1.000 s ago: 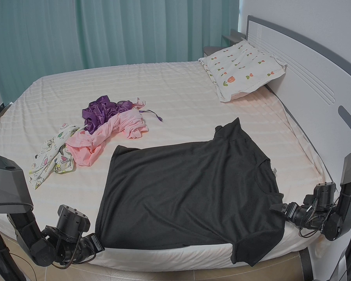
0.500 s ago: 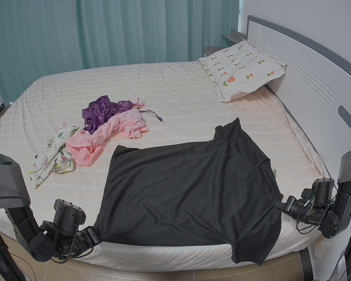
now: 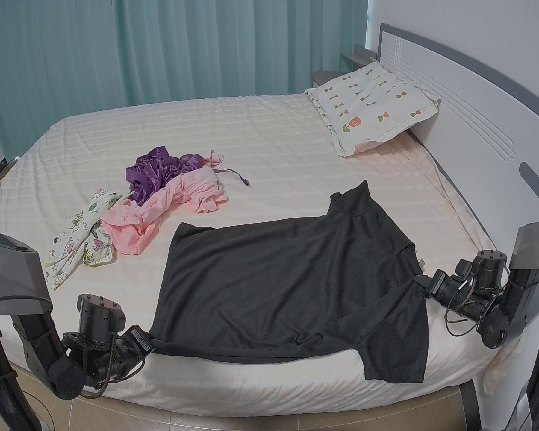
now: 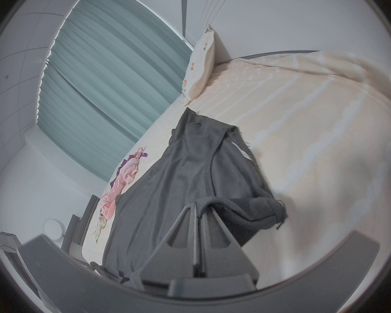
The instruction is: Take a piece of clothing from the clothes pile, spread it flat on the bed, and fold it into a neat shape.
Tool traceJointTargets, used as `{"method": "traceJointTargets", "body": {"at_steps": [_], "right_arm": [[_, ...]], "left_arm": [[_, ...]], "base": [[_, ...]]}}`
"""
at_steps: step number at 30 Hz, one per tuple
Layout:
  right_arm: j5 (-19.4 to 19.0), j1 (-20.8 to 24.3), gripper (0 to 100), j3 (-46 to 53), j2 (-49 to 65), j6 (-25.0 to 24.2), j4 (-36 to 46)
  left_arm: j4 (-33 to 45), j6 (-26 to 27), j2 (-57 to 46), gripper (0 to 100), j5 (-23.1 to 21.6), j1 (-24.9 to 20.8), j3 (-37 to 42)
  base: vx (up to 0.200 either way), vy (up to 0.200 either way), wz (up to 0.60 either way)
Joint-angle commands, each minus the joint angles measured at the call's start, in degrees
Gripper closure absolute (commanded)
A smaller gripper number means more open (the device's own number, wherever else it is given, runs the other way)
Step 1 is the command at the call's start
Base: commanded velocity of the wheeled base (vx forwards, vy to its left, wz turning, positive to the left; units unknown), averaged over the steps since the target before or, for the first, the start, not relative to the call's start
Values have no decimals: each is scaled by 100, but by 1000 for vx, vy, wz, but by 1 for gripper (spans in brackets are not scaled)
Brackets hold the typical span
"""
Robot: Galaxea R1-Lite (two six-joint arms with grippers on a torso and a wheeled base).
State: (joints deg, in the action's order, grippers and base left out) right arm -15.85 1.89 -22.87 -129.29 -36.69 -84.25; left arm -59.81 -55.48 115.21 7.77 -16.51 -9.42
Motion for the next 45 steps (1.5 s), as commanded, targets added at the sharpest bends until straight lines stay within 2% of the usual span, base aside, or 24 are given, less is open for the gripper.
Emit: {"method": "traceJointTargets", "body": {"at_steps": [1,6,7,15,18,22,26,31,33,39,45], "right_arm": [[-6,101,100,-464,-307,4,58],[-32,136,100,-719,-377,13,444],[-32,136,0,-745,-369,13,541],[-32,-171,0,-482,62,22,963],[-32,-347,0,-139,335,4,963],[-50,-365,0,301,651,4,963],[-50,-207,0,1285,897,-4,893],[-59,-136,0,1768,923,4,831],[-59,31,0,2287,836,31,594],[-59,198,0,2287,853,4,1174],[-41,602,0,2287,686,13,1288]], "left_arm": [[-93,-103,265,100,-21,7,-24],[-101,-244,256,100,-65,16,-51],[-101,-244,265,100,-65,16,-51],[-101,-253,256,100,-179,16,-33],[-101,-253,247,100,-205,60,-24],[-101,-253,256,100,-205,77,-24],[-101,-253,230,100,-249,69,-7],[-101,-253,221,100,-311,77,19],[-101,-253,221,100,-320,69,19],[-101,-262,212,100,-311,77,28],[-101,-262,212,100,-320,77,19]], "base": [[0,0,0],[0,0,0],[0,0,0],[0,0,0],[0,0,0],[0,0,0],[0,0,0],[0,0,0],[0,0,0],[0,0,0],[0,0,0]]}}
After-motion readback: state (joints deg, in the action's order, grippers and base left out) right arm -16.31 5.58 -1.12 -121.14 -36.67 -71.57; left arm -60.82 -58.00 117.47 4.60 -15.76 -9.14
